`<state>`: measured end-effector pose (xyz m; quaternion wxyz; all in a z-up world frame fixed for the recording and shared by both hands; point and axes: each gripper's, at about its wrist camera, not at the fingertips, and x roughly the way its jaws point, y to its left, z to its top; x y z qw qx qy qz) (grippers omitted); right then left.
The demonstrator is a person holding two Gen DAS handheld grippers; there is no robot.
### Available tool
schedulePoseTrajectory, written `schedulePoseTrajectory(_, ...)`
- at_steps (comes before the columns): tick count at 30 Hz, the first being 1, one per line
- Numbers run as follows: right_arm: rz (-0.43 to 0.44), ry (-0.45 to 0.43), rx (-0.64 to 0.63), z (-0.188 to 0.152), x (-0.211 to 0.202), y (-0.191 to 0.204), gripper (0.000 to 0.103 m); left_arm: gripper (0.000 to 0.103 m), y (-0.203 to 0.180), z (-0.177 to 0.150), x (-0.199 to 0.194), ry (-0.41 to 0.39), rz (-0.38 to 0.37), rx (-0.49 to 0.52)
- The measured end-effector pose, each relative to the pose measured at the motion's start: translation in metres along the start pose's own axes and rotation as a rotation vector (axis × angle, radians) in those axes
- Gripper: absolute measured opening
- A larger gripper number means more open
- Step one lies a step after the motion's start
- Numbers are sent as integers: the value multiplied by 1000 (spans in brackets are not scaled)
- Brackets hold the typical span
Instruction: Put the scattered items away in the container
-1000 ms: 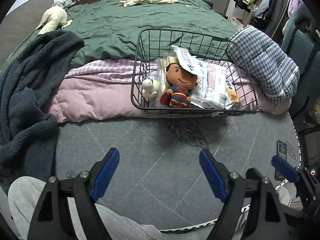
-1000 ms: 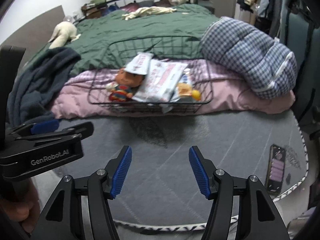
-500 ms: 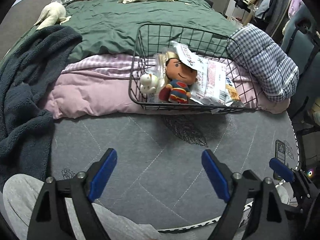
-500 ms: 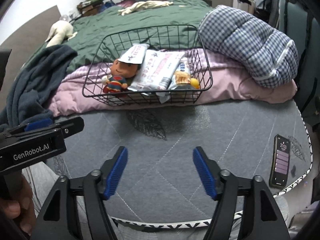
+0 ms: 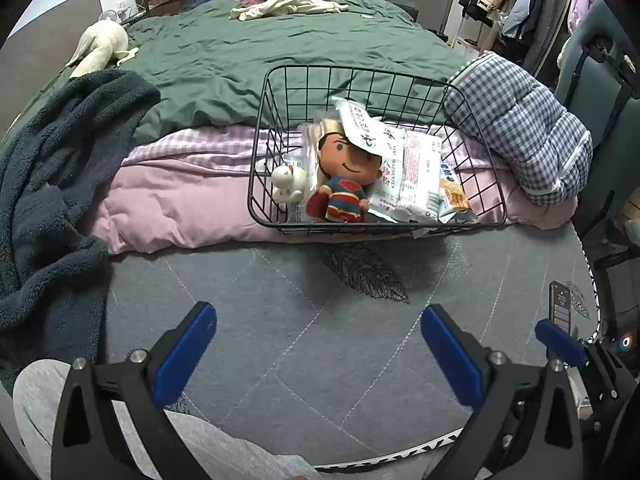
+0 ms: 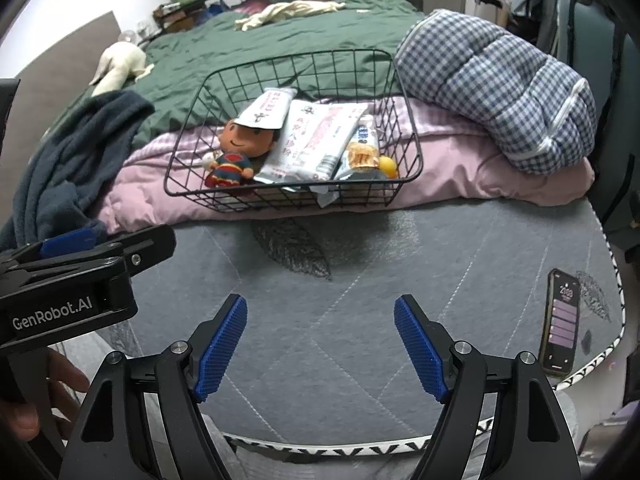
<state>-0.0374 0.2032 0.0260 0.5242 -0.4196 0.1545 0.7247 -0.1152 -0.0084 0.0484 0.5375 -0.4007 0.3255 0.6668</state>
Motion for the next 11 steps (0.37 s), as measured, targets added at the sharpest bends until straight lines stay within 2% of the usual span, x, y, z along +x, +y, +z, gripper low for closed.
schedulePoseTrajectory(11, -6, 2, 3, 1, 1, -3, 77, 102, -3, -1, -3, -20, 4, -5)
